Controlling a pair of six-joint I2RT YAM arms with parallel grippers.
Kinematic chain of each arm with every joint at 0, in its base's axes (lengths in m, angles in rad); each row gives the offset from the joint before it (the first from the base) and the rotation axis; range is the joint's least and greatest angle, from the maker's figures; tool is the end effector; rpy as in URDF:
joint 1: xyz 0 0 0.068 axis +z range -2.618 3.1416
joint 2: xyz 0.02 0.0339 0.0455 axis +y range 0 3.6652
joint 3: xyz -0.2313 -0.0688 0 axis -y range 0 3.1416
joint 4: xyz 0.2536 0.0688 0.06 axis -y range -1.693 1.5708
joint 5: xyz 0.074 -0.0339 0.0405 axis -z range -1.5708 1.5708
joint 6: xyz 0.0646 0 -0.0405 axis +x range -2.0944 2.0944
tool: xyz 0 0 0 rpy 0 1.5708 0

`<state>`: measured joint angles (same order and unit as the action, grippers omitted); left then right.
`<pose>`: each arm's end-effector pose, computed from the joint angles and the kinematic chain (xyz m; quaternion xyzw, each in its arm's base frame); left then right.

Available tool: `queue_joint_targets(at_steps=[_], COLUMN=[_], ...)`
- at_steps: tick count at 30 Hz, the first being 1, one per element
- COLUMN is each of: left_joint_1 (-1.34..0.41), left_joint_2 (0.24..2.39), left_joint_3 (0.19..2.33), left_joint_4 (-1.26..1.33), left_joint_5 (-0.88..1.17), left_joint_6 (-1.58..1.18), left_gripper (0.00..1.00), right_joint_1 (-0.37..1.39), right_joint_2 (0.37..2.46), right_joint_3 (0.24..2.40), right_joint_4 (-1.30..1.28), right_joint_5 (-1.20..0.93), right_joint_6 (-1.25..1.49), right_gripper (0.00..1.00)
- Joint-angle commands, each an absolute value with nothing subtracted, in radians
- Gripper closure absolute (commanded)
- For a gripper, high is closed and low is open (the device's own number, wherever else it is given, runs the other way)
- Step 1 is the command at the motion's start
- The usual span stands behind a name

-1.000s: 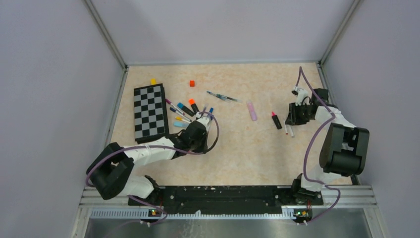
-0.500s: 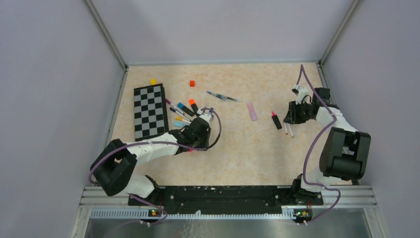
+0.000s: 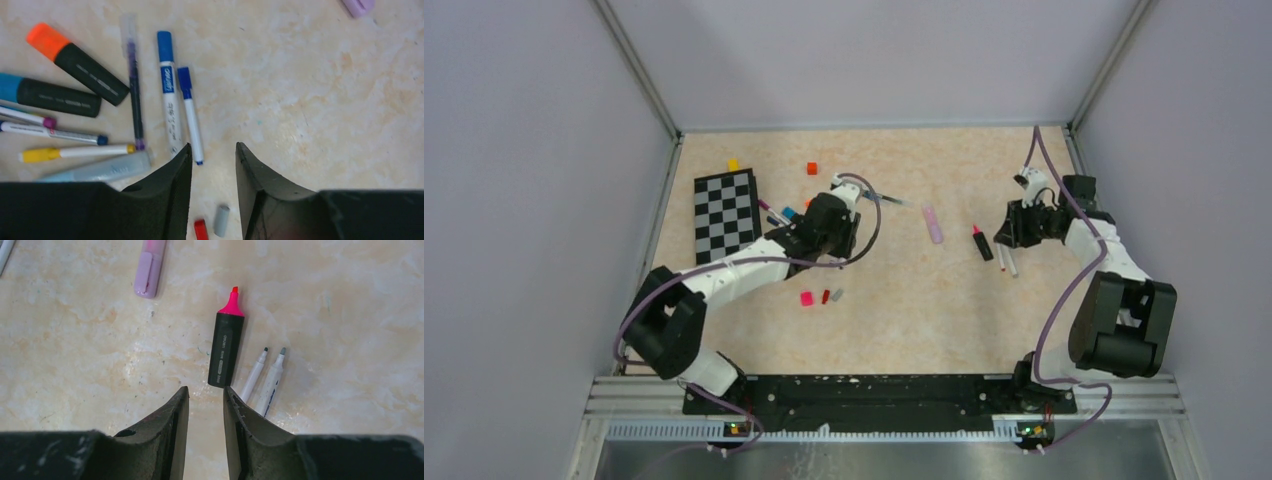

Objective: Open the pen caps
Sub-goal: Place the pen at the center of the board, then pick up the pen from the center of the board.

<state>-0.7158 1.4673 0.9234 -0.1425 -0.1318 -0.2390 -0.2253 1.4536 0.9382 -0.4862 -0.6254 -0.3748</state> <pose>0.2704 -0.2239 0.1762 0.1856 0.8830 -0.1433 0.4066 0.3119 -0.0327 0.1640 -0.1543 0.9042 0.2031 0.3425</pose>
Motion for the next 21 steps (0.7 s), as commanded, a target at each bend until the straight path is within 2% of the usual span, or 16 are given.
queue_joint_targets(at_steps=[1, 8, 21], left_joint_1=[-0.619, -0.576, -0.561], left_joint_2=[1.591, 1.765, 1.883], left_joint_3=[1.059, 1.206, 1.263], left_joint_4=[-0.150, -0.223, -0.248], left_joint_5=[-0.073, -0.048, -0.032], left_joint_6=[-0.154, -0.070, -0.054], left_gripper=[0.62, 0.70, 0.71], right_joint_1=[-0.233, -0.233, -0.233], right_joint_2=[1.406, 1.399, 1.399], right_joint_3=[0.969, 0.970, 0.971], right_joint_4=[-0.489, -0.495, -0.496], right_joint_5=[-0.678, -0.698, -0.702], right_joint_6=[-0.405, -0.410, -0.411], right_gripper=[0.70, 0.70, 0.70])
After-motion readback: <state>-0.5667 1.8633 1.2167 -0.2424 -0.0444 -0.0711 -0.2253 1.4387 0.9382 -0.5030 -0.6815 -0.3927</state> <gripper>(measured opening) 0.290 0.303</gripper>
